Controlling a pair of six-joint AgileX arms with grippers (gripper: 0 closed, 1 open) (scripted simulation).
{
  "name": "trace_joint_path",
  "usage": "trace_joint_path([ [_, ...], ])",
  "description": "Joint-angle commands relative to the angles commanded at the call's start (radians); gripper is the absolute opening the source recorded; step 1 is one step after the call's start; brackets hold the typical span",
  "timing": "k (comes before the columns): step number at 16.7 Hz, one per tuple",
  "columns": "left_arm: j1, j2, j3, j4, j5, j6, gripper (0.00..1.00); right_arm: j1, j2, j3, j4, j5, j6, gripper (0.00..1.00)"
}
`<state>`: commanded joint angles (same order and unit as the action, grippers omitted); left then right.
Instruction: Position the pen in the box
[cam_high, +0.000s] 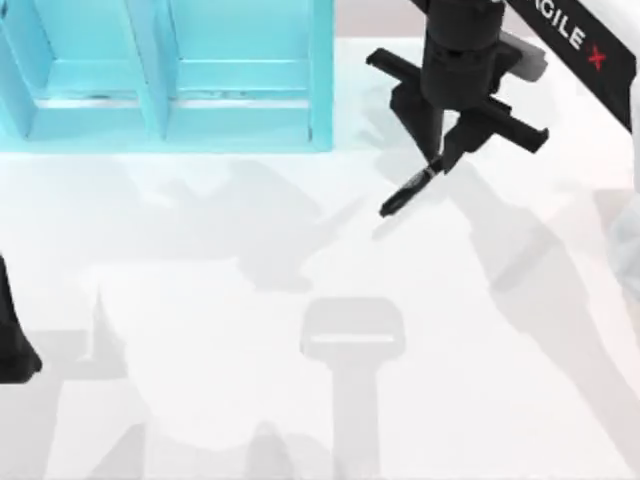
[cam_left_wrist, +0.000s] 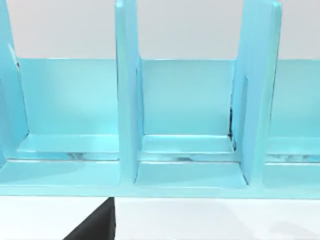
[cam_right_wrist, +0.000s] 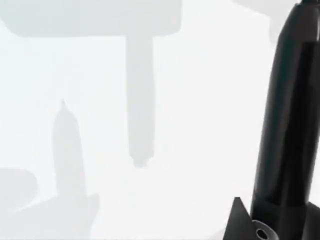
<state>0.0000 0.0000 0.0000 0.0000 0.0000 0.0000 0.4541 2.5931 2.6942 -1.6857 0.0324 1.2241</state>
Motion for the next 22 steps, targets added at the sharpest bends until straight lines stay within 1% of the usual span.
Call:
trace_joint_path([
  [3, 0.0, 0.0, 0.0, 0.0, 0.0, 0.0, 1.0, -0.211, -0.114, -0.177, 0.065, 0.0, -0.042, 0.0],
  [9, 0.0, 0.0, 0.0, 0.0, 0.0, 0.0, 1.0, -0.734, -0.389, -0.615, 0.224, -0.005, -0.157, 0.0],
  [12, 0.0, 0.0, 0.0, 0.0, 0.0, 0.0, 1.0, -0.932, -0.504, -0.804, 0.289, -0.004, -0.209, 0.0],
  [14, 0.0, 0.0, 0.0, 0.0, 0.0, 0.0, 1.0, -1.012, -0.557, -0.884, 0.319, -0.002, -0.232, 0.0],
  [16, 0.0, 0.0, 0.0, 0.0, 0.0, 0.0, 1.0, -1.049, -0.583, -0.921, 0.333, 0.0, -0.244, 0.0],
  [22, 0.0, 0.0, 0.0, 0.0, 0.0, 0.0, 1.0, -1.042, -0.583, -0.938, 0.347, 0.001, -0.24, 0.0],
])
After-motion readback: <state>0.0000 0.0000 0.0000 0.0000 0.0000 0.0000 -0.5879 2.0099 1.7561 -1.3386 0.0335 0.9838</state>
